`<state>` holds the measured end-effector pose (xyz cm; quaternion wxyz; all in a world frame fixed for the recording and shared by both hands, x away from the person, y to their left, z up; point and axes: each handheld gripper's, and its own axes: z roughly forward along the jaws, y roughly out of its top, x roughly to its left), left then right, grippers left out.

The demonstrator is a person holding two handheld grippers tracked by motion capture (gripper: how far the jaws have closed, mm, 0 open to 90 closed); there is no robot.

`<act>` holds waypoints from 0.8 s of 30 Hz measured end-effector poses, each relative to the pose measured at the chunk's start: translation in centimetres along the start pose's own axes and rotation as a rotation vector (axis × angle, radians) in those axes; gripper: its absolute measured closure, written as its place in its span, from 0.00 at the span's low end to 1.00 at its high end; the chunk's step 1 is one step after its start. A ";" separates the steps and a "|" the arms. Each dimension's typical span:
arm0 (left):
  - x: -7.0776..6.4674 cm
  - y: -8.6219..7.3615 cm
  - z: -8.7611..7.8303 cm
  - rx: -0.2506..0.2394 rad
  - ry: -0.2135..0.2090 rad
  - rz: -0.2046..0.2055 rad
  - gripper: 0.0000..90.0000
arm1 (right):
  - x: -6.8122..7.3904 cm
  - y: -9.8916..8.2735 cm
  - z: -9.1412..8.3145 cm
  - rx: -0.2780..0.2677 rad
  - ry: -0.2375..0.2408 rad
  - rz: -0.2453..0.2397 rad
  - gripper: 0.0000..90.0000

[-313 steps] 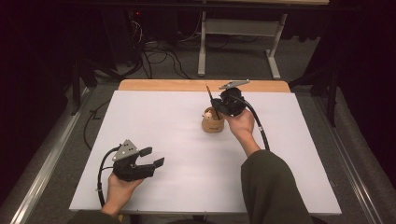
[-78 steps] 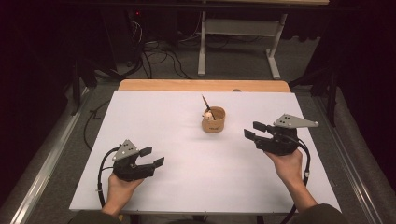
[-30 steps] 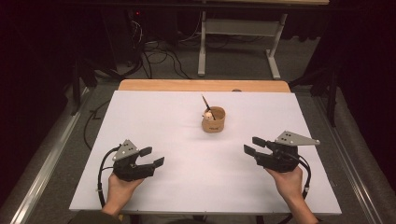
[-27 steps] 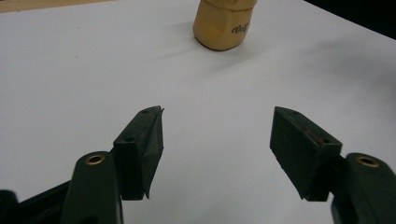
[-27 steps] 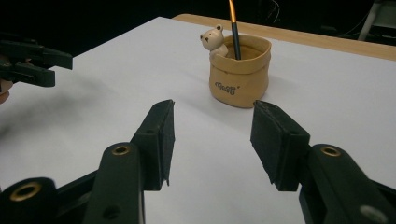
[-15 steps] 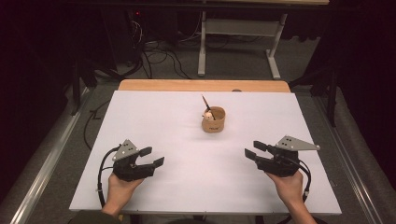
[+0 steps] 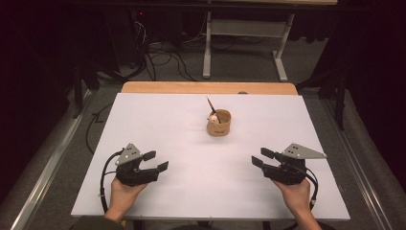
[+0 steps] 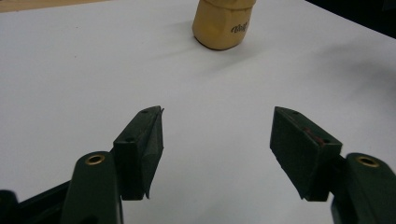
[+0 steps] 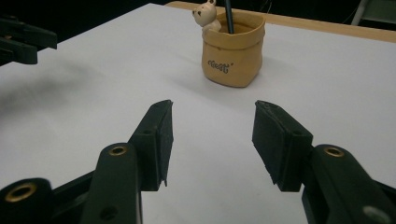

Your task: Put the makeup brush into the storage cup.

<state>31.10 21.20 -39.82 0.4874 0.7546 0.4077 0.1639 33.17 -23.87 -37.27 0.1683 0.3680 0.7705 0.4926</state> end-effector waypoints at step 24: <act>0.0 0.0 -0.1 -0.001 -0.002 0.003 0.39 | -0.5 -1.8 0.5 0.025 -0.060 0.002 0.55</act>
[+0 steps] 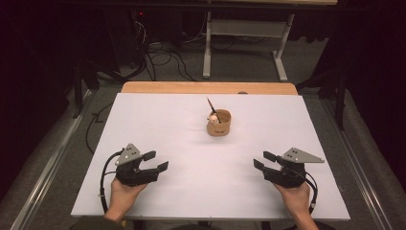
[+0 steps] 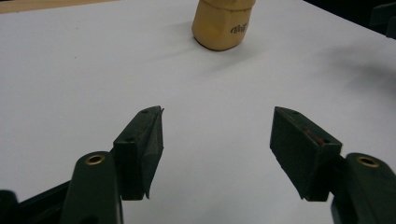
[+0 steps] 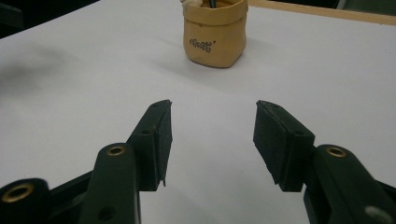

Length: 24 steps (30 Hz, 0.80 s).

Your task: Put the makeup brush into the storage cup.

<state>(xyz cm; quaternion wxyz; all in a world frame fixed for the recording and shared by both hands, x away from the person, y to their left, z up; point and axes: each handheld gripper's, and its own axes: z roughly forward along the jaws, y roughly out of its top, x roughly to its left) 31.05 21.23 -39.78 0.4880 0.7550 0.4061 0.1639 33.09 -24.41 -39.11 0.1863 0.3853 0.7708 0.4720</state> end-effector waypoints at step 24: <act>0.0 0.0 0.1 -0.002 0.000 -0.002 0.39 | -0.5 -0.7 0.7 0.039 -0.033 0.013 0.54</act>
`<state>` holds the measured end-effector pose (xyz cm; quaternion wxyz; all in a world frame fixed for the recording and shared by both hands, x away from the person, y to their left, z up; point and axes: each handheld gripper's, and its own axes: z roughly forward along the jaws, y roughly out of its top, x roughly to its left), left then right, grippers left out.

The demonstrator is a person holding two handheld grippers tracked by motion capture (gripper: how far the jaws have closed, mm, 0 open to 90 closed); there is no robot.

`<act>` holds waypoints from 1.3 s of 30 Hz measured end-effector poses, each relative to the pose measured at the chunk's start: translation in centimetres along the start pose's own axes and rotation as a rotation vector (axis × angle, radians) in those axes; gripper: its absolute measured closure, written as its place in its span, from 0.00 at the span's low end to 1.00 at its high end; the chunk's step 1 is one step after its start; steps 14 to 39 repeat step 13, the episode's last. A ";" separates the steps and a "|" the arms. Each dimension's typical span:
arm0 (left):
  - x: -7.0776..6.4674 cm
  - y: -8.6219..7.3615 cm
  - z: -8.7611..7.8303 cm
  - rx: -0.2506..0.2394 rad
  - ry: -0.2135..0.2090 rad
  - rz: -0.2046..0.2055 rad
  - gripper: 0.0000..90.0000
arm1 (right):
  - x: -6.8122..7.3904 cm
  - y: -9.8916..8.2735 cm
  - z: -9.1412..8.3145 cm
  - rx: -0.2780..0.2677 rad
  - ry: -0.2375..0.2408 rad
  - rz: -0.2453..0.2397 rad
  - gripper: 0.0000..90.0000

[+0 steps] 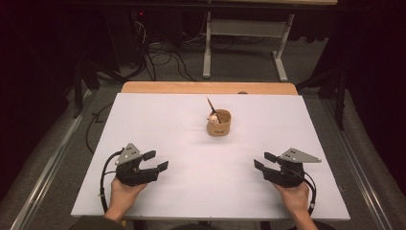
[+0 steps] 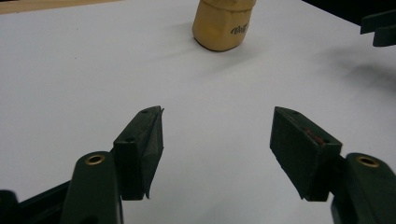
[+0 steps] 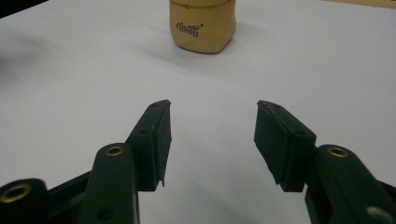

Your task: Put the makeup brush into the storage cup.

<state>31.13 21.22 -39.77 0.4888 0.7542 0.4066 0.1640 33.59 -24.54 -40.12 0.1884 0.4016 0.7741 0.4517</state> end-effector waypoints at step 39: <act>0.0 0.0 0.0 -0.001 0.000 0.001 0.39 | -0.1 0.0 0.2 -0.001 0.006 -0.003 0.54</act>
